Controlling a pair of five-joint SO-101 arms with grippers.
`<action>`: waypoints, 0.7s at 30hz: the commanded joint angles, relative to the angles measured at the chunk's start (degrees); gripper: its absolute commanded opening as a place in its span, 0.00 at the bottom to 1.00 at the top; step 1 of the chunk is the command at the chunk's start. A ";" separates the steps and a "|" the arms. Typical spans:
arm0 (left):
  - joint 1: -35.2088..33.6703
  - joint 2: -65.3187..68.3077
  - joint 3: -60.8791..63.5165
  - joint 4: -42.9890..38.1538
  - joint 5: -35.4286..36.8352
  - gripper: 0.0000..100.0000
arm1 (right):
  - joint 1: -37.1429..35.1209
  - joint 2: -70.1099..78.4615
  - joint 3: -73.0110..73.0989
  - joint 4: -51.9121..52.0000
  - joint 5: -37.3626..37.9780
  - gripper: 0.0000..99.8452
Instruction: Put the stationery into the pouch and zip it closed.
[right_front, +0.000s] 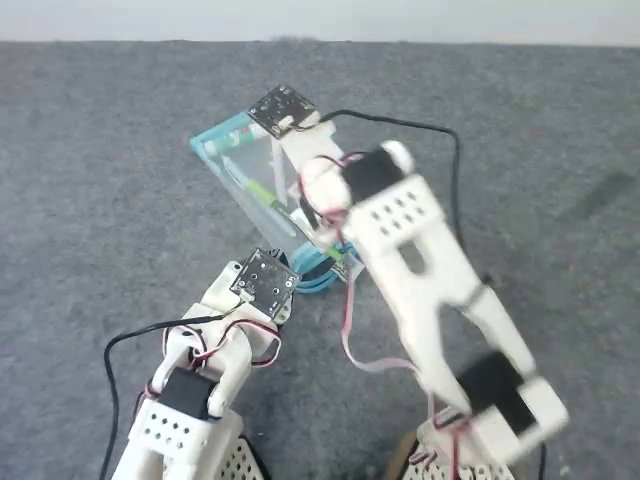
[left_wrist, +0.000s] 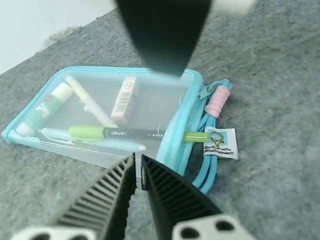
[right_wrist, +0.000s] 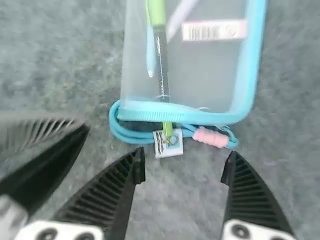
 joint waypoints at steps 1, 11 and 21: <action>-0.09 -0.88 -3.47 -0.62 -0.18 0.01 | 2.24 -15.60 5.10 0.75 3.60 0.25; -10.37 -0.88 -3.74 -3.87 7.12 0.01 | 10.77 -39.08 45.19 -18.24 9.93 0.25; -10.55 -0.44 -0.04 -9.41 8.70 0.01 | 12.35 -24.48 49.05 -27.65 9.93 0.25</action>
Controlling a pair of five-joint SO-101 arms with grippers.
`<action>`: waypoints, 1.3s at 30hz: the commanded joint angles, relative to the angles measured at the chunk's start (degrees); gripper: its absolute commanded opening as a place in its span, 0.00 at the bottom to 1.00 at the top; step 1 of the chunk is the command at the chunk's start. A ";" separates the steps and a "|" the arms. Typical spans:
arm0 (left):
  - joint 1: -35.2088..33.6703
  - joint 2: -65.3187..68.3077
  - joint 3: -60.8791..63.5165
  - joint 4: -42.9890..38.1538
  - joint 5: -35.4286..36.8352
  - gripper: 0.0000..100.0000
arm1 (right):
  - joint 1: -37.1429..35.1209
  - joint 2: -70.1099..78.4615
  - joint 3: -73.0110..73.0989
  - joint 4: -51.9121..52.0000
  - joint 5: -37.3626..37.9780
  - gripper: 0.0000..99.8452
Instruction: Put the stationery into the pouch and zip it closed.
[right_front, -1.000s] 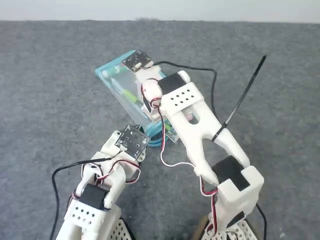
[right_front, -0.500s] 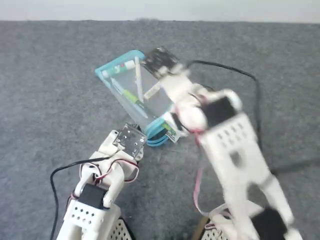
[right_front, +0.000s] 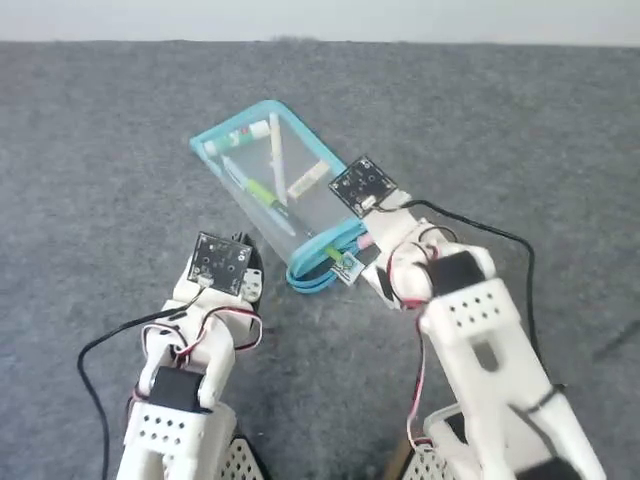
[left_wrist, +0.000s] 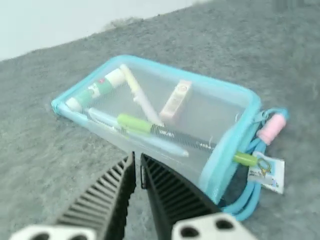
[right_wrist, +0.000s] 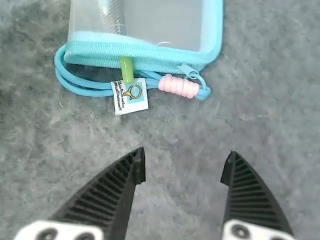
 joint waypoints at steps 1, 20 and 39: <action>-0.35 -0.35 -0.40 -3.43 0.70 0.01 | 1.01 7.34 -4.04 -1.54 1.05 0.25; -0.79 -0.79 -0.13 -3.43 0.79 0.01 | -4.09 30.55 -25.93 4.35 -20.92 0.25; -0.35 -0.88 -0.04 -3.60 0.79 0.01 | 0.48 48.40 -39.38 4.09 -44.75 0.25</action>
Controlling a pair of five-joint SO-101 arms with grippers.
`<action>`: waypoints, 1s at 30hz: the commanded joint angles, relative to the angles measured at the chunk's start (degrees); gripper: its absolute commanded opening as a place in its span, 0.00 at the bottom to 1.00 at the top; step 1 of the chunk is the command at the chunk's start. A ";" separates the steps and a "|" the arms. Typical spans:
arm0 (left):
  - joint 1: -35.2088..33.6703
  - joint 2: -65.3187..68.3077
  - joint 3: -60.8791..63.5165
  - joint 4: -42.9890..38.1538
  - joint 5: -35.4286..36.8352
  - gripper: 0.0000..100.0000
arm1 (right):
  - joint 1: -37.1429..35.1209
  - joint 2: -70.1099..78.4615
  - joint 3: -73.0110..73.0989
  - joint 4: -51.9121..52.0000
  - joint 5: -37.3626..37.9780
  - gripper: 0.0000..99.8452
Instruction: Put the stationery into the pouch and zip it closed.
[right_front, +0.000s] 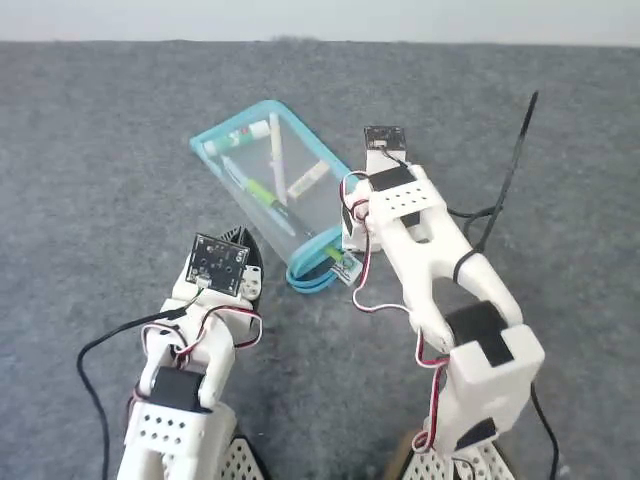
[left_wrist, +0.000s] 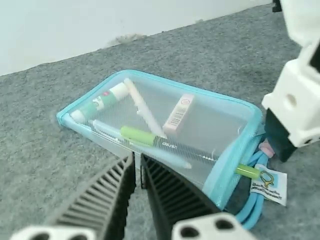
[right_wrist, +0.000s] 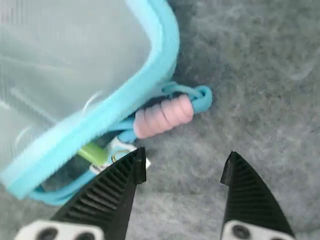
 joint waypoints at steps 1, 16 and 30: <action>-0.18 -0.88 -0.40 -2.02 0.62 0.01 | 0.75 0.40 -4.92 -1.45 -2.81 0.25; -0.18 -0.88 -0.57 -1.93 0.62 0.01 | 1.36 10.42 -11.08 -4.53 -7.91 0.25; -0.26 -0.88 -0.57 -2.02 0.62 0.01 | 6.81 6.81 -11.08 1.98 -5.54 0.01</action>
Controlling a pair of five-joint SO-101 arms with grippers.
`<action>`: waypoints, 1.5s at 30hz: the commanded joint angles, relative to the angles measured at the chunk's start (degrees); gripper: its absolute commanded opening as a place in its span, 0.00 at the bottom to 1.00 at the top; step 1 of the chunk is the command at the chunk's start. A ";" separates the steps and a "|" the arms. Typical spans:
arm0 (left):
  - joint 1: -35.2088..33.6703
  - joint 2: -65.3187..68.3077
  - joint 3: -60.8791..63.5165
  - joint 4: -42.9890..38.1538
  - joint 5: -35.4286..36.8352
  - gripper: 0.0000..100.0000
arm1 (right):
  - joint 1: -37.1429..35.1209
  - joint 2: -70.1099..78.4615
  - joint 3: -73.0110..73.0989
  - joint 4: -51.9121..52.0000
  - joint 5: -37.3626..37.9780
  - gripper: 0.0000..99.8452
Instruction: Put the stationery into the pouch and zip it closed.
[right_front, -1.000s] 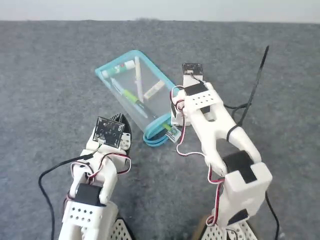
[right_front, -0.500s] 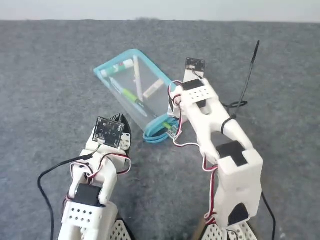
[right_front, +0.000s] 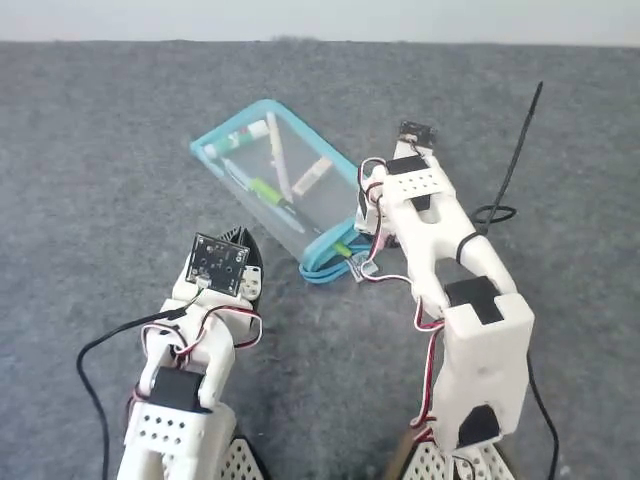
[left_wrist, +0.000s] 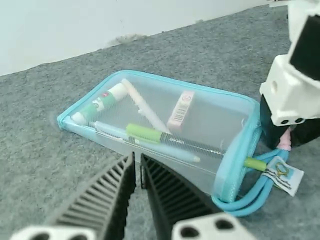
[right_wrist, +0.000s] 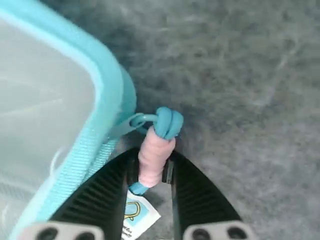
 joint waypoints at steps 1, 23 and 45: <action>-0.26 -0.88 -0.57 -2.02 0.62 0.01 | 1.01 -6.46 -2.37 3.65 3.78 0.01; 2.73 -0.79 -0.84 1.76 -2.29 0.19 | -11.74 -40.84 -1.93 20.00 32.09 0.01; -3.78 -0.44 -1.63 -0.53 -1.93 0.19 | -13.41 -55.87 -2.02 31.69 38.24 0.01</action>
